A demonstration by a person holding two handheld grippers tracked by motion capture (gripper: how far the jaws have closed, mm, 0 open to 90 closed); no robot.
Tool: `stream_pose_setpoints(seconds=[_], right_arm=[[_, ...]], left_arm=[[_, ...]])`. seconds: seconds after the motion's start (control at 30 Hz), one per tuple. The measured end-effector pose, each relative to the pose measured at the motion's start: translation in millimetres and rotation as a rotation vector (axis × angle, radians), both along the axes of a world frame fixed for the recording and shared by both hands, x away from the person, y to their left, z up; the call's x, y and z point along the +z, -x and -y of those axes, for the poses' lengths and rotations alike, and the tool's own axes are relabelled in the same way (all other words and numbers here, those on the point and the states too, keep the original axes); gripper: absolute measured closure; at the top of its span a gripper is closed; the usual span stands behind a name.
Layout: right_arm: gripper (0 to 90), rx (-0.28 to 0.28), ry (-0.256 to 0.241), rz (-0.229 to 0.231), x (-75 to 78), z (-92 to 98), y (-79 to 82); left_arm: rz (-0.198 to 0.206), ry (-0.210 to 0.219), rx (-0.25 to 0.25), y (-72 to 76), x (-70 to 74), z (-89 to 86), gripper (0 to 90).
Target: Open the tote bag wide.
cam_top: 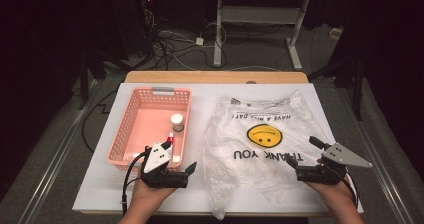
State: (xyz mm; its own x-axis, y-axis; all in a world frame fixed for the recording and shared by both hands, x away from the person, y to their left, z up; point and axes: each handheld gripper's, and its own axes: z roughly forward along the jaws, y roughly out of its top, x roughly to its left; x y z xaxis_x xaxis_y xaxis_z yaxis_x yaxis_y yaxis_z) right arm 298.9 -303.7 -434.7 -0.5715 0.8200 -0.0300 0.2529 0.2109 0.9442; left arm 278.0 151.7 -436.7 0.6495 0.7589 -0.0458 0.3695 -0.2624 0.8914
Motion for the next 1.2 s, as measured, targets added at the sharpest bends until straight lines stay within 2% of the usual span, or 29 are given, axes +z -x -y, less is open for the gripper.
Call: stream_pose_setpoints(seconds=[0.33, 0.47, 0.63, 0.73, 0.83, 0.93, 1.03, 1.2], right_arm=[[0.3, -0.006, -0.002, 0.002, 3.1, 5.5, 2.4], [1.8, -0.023, 0.011, -0.001, 6.6, 12.3, 2.6], [6.5, -0.09, 0.017, -0.022, 10.9, 31.0, 4.0], [11.4, -0.138, 0.047, -0.036, 10.9, 48.2, 4.4], [15.7, -0.192, 0.072, -0.068, 8.0, 65.7, 5.7], [20.0, -0.236, 0.061, -0.114, 3.4, 84.2, 7.8], [24.2, -0.269, 0.082, -0.165, -5.4, 99.8, 13.1], [34.3, -0.3, 0.056, -0.216, -12.7, 118.3, 26.4]], left_arm=[[0.003, -0.001, -0.019, 0.2, 2.3, 6.1, 0.0], [-0.001, 0.002, -0.027, -0.7, 2.5, 7.0, 0.0], [-0.001, 0.012, -0.027, -1.2, 3.8, 6.4, 0.0], [-0.003, 0.014, -0.029, -1.6, 4.5, 6.3, 0.0], [-0.005, 0.013, -0.029, -2.3, 5.3, 6.6, 0.0], [-0.002, 0.017, -0.029, -2.2, 6.2, 6.4, 0.0], [-0.004, 0.015, -0.03, -2.9, 6.1, 6.4, 0.0], [-0.012, 0.011, -0.034, -4.5, 4.9, 8.1, 0.0]])
